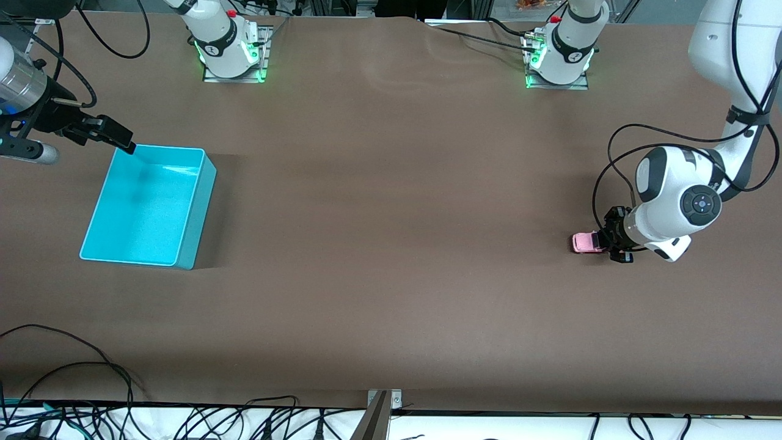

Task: Wind and store pink jeep toy

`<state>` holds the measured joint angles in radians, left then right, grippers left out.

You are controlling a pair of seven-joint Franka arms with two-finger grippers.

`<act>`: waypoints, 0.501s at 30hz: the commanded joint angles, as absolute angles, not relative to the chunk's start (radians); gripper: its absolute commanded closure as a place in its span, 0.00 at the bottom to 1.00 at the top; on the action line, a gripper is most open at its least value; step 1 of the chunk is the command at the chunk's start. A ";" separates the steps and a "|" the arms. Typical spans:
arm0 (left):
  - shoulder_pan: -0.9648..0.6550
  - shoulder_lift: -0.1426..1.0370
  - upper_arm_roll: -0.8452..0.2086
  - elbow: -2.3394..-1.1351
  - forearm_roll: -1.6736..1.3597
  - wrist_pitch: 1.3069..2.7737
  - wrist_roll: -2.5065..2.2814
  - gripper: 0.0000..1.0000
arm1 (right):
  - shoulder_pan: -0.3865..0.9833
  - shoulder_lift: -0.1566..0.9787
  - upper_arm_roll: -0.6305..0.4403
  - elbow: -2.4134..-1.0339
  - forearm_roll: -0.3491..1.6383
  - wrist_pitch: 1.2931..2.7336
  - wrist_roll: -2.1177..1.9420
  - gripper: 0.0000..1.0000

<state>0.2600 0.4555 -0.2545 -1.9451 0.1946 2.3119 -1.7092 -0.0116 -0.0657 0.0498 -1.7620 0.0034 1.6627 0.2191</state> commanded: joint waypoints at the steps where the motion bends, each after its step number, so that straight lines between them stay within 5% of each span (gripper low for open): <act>1: 0.207 0.407 -0.273 -1.954 0.232 2.270 -1.805 1.00 | -0.015 -0.069 0.049 -1.749 -0.002 1.646 0.201 0.00; 15: 0.023 0.448 -0.281 -1.962 0.230 2.292 -2.055 1.00 | -0.015 -0.069 0.049 -1.749 -0.002 1.646 0.201 0.00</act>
